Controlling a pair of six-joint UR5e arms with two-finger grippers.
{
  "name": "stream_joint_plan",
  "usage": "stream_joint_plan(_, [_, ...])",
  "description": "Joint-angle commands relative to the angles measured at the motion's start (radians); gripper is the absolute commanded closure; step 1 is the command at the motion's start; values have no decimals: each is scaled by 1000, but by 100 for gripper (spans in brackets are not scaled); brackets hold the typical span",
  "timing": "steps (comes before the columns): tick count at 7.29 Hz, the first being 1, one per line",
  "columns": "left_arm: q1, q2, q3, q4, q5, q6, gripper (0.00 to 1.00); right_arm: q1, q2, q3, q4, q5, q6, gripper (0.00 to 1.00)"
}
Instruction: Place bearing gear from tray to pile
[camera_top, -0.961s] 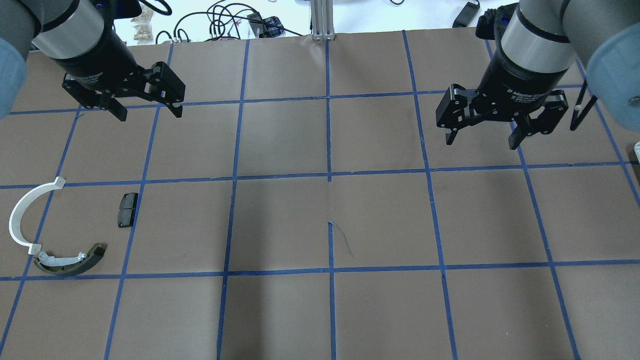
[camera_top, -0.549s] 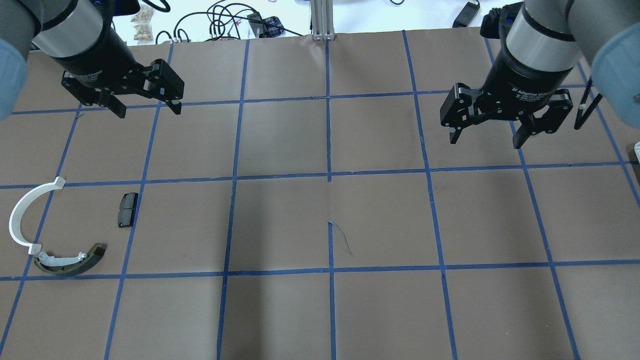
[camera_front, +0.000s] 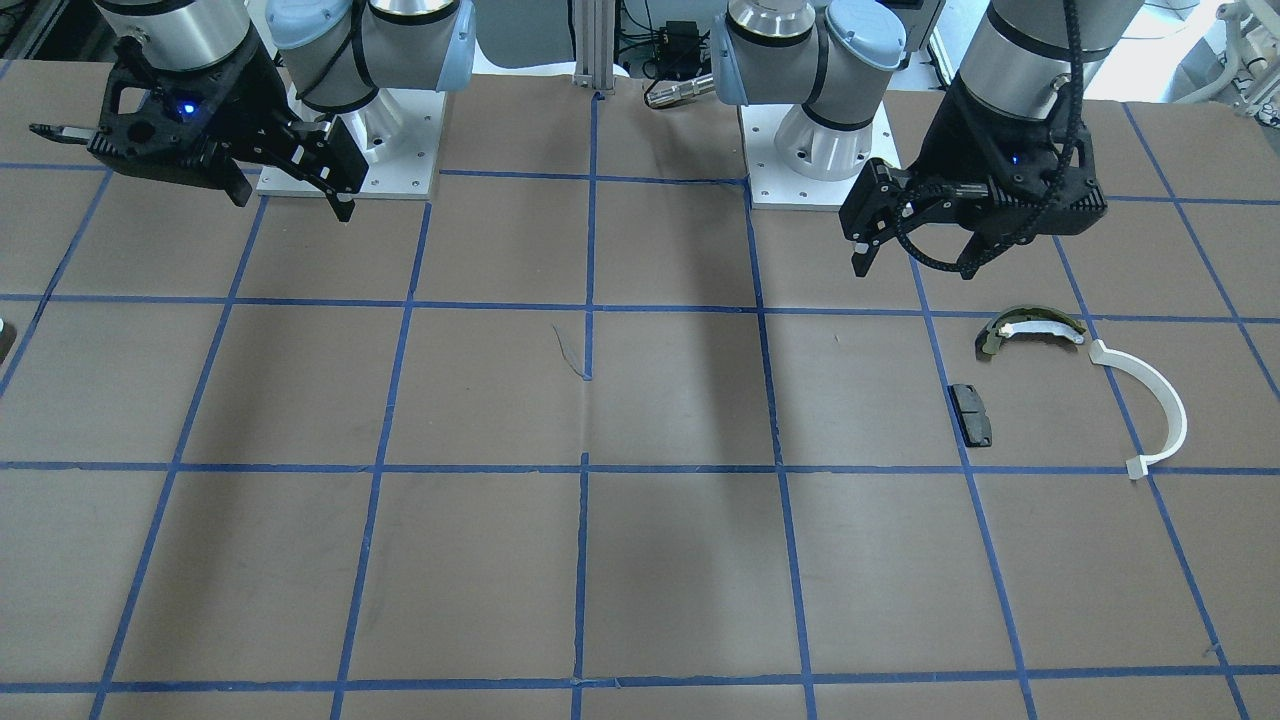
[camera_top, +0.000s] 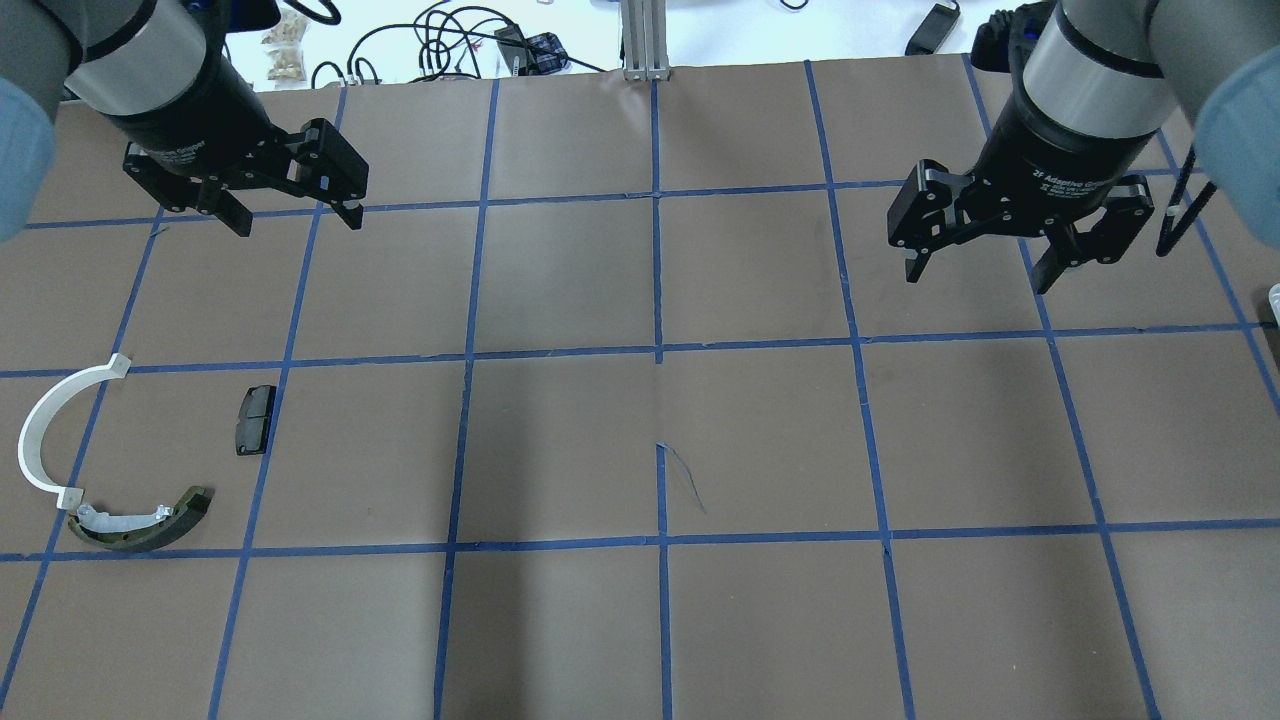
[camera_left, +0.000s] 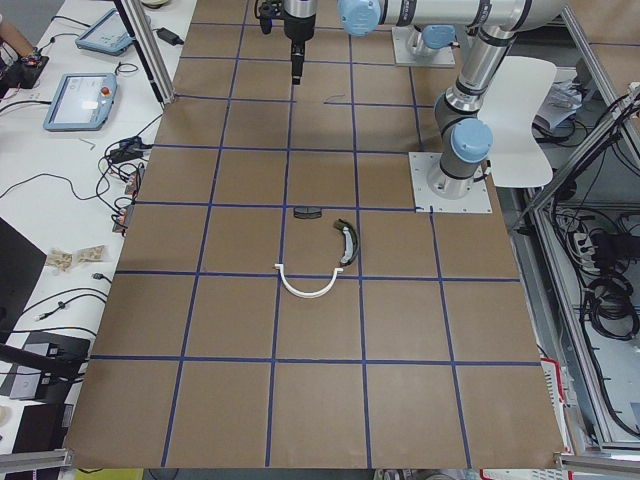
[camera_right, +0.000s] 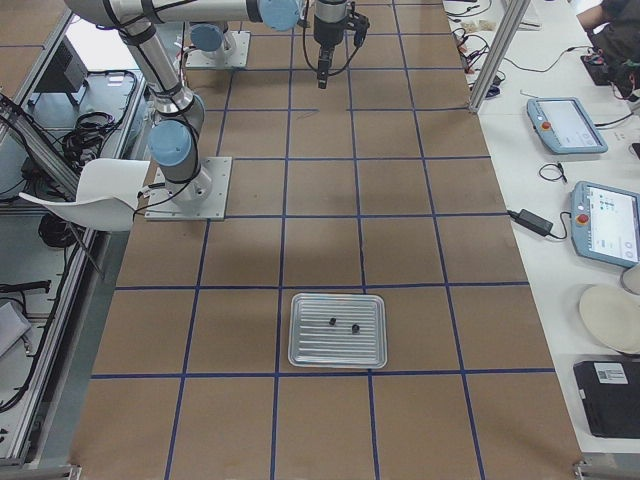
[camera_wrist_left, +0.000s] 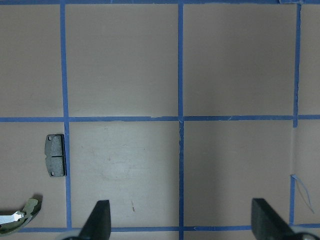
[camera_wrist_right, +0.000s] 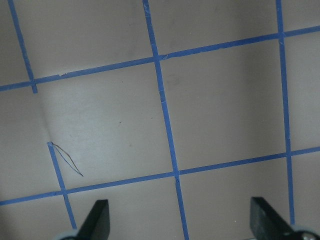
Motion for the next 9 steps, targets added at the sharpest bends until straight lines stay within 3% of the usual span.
stream_joint_plan(1, [0, 0, 0, 0, 0, 0, 0, -24, -1, -2, 5, 8, 3, 0])
stream_joint_plan(3, [0, 0, 0, 0, 0, 0, 0, -39, 2, 1, -2, 5, 5, 0])
stream_joint_plan(4, [0, 0, 0, 0, 0, 0, 0, -106, 5, 7, -2, 4, 0, 0])
stream_joint_plan(6, [0, 0, 0, 0, 0, 0, 0, -297, 5, 9, 10, -34, -56, 0])
stream_joint_plan(9, [0, 2, 0, 0, 0, 0, 0, -573, 81, 10, -36, -35, -358, 0])
